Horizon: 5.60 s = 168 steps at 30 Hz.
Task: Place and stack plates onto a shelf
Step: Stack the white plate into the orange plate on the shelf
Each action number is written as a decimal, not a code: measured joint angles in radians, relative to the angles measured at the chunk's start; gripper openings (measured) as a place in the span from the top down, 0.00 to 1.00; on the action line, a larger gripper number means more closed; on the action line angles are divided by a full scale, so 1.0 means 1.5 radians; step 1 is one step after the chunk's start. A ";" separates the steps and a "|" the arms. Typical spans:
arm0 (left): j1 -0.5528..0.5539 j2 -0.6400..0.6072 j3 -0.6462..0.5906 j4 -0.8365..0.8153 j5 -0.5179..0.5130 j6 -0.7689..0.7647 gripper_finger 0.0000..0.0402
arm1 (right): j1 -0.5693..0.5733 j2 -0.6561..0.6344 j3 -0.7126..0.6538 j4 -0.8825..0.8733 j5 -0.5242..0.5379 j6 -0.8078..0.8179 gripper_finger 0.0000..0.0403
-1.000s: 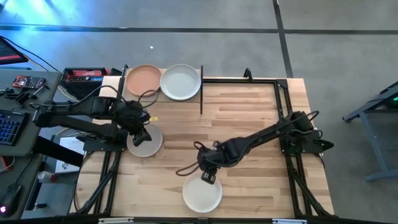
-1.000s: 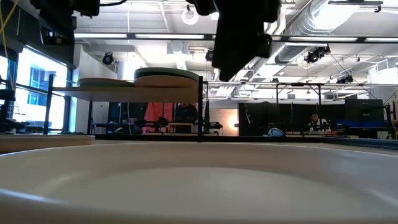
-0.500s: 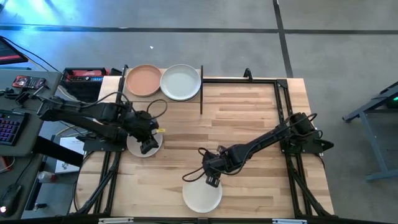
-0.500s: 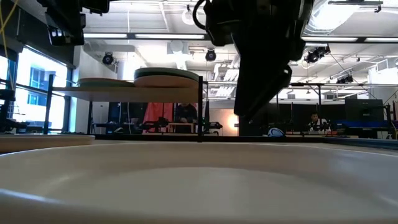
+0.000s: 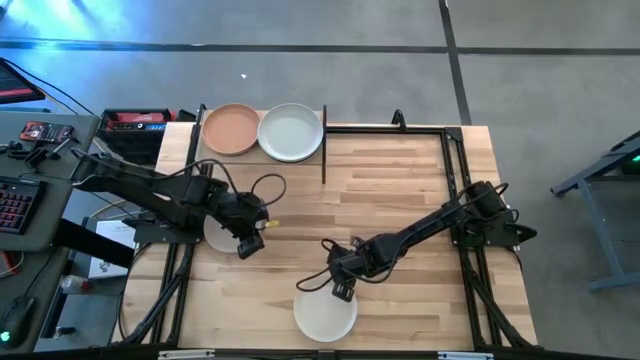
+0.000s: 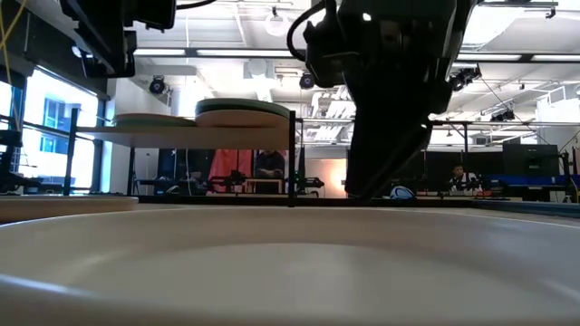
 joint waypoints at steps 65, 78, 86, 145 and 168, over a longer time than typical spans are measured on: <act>-0.003 0.055 0.000 0.070 -0.088 -0.122 0.81 | -0.085 0.055 0.331 -0.313 0.038 0.120 1.00; -0.003 0.055 0.000 0.077 -0.089 -0.122 0.81 | -0.119 0.054 0.378 -0.355 0.055 0.101 1.00; -0.003 0.055 0.000 0.077 -0.097 -0.135 0.81 | -0.118 0.054 0.378 -0.353 0.032 0.090 1.00; 0.010 0.055 0.004 -0.049 -0.060 -0.069 1.00 | -0.150 0.012 0.378 -0.319 0.036 0.074 0.67; 0.339 -0.081 0.153 -0.332 -0.127 0.037 0.99 | -0.277 -0.033 0.378 -0.354 -0.062 -0.205 0.66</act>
